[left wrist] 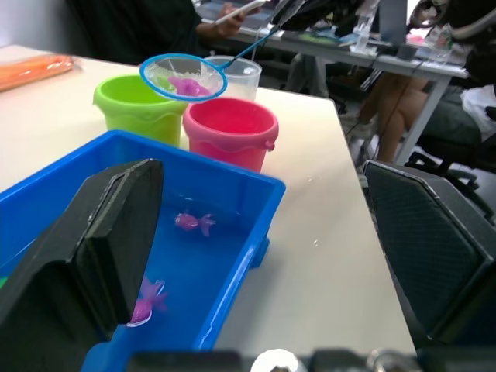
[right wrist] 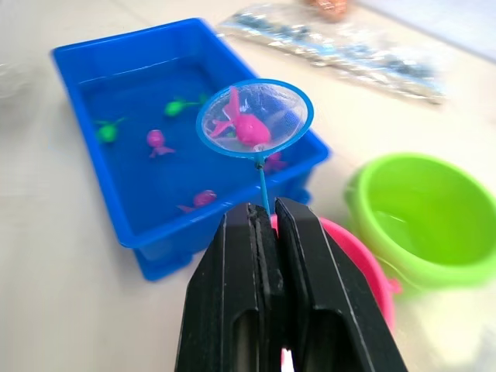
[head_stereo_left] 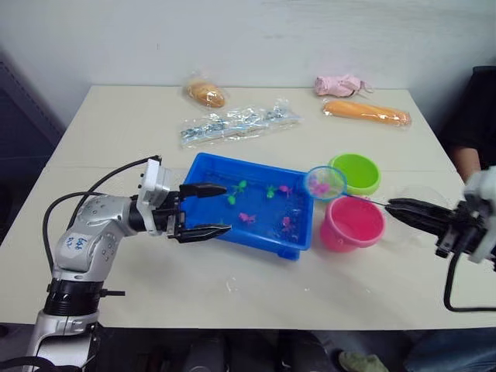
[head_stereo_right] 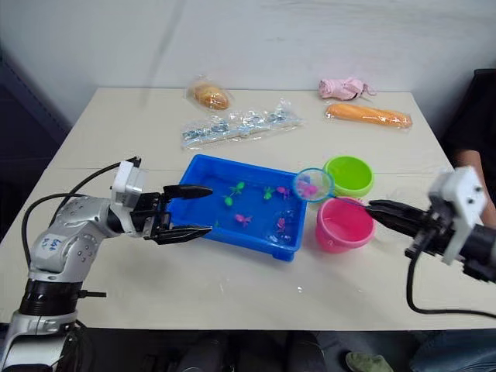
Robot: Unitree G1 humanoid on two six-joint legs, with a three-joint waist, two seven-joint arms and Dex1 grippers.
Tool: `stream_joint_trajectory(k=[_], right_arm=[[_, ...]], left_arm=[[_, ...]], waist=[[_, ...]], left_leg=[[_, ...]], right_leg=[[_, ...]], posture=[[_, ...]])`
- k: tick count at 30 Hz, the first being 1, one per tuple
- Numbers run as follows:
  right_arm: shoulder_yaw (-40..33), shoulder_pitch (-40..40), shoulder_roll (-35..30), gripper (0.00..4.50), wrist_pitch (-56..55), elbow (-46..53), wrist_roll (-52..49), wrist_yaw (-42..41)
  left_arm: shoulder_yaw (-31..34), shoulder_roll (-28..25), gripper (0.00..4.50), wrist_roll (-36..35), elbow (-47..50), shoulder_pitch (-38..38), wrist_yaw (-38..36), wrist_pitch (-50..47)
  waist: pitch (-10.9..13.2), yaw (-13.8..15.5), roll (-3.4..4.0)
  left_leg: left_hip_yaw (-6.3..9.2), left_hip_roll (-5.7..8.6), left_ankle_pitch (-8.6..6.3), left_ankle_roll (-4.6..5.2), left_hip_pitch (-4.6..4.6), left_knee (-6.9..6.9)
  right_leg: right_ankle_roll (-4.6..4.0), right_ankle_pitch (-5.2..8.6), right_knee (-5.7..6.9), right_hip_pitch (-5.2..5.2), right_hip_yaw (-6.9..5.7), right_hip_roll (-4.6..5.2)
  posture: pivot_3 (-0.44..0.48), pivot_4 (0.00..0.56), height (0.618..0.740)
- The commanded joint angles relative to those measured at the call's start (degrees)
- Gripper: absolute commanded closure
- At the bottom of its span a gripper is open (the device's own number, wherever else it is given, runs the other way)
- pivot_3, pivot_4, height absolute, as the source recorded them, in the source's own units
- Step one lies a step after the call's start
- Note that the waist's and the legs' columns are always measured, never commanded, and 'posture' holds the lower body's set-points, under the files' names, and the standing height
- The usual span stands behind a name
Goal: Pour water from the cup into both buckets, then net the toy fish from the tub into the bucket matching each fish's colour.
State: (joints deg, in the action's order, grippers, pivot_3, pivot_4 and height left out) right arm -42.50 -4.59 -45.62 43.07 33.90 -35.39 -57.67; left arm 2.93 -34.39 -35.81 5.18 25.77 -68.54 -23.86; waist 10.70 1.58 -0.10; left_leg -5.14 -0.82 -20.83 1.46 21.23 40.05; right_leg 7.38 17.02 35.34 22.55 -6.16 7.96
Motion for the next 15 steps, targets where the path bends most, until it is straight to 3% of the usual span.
stream_joint_trajectory(k=[1,8,15], right_arm=[[-5.9,-6.7,2.3,4.50,-7.5,3.6,3.2,0.2],[-4.3,-16.9,7.7,4.50,-29.4,0.7,15.6,1.8],[0.4,-18.5,9.4,4.50,-55.4,-6.4,29.3,6.6]], left_arm=[[-1.2,0.9,0.05,0.0,-1.3,2.2,-1.6,0.7],[-3.2,2.5,0.05,1.0,-4.3,4.6,-3.2,2.0],[-3.8,3.9,0.05,1.2,-3.4,3.9,-2.5,2.4]], waist=[[0.0,0.0,0.00],[0.0,-0.4,0.01],[0.0,-0.4,0.02]], left_leg=[[-0.01,0.03,0.00,0.00,-0.03,0.00],[-0.12,0.01,0.00,-0.02,-0.15,-0.01],[-0.14,-0.01,0.00,-0.04,-0.17,-0.01]], right_leg=[[0.00,0.00,-0.01,-0.02,0.00,-0.03],[0.00,0.00,0.02,-0.01,0.16,-0.15],[0.00,0.00,0.02,-0.01,0.20,-0.17]], posture=[[0.000,0.150,0.740],[0.000,0.150,0.740],[0.000,0.150,0.740]])
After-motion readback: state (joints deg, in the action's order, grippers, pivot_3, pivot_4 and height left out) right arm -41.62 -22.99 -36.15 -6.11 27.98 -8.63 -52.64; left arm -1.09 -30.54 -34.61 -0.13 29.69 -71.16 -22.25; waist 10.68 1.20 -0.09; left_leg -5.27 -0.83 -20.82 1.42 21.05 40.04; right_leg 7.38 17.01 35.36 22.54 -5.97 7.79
